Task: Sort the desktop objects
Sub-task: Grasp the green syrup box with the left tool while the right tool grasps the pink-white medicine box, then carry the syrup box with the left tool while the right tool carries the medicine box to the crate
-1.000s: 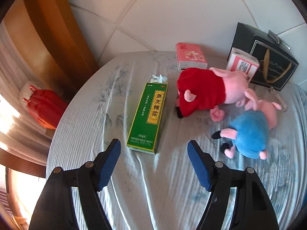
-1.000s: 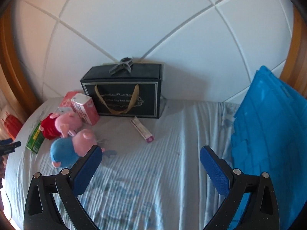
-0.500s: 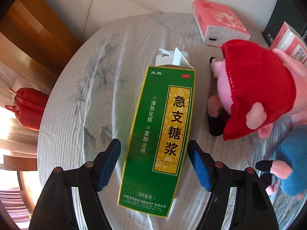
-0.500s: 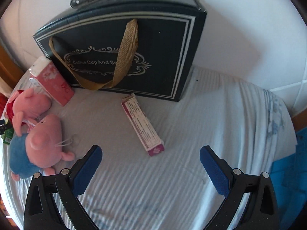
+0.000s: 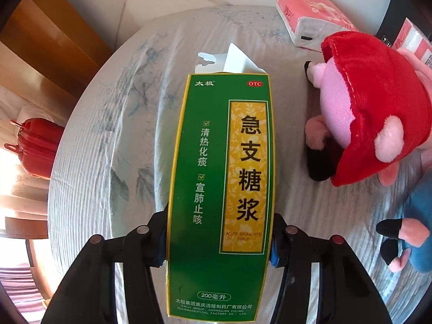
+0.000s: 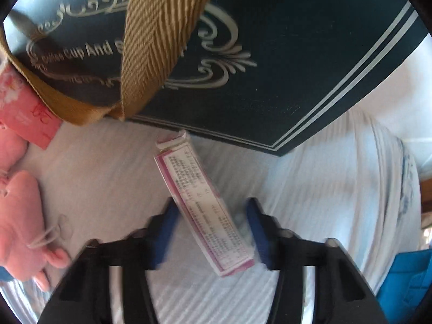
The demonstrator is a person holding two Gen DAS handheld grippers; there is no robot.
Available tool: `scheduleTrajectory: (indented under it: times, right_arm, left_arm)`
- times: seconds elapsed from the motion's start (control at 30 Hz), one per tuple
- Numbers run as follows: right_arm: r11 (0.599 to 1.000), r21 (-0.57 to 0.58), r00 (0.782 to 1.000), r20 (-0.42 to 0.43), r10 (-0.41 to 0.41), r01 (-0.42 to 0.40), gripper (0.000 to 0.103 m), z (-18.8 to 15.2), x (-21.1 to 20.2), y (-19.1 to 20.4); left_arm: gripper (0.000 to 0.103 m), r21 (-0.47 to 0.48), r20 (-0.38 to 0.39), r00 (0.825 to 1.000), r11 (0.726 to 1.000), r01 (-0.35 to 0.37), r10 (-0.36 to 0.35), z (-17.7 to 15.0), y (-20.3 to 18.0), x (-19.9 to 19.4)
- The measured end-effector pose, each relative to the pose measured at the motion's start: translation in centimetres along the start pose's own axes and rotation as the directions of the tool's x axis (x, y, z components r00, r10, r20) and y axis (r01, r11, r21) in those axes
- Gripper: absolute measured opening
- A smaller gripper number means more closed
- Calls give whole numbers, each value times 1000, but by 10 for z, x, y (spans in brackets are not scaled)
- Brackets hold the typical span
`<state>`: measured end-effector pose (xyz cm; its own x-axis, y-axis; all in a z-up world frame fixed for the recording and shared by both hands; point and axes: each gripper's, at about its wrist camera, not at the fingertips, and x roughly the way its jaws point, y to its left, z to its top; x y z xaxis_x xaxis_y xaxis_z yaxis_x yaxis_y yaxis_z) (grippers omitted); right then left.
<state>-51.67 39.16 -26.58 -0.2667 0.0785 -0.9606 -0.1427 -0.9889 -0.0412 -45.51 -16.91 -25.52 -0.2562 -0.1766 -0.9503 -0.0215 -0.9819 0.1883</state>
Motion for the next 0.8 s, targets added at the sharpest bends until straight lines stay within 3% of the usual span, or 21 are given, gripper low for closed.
scheduleTrajectory:
  times: [0.1,0.3,0.6,0.8]
  right_arm:
    - [1000,-1,1000,28,-14,14,27,-9,-14,4]
    - [999,-1,993,106,48,-48,27,-64,-75,18]
    - [998,21,973,223,52,-58,27,-191,-184,51]
    - [993,43,943,322,90,-110,27,-280,-265,70]
  left_arm:
    - [53,-19,38,999,1000,-8,8,-11,5,-21]
    - [53,-45,149,989,999,-6,13,-62,5,-87]
    - [53,-11,281,960,1000,-2,5,-188,-25,-175]
    - [53,7,334,939,996,87,-84,-245,-55,-221]
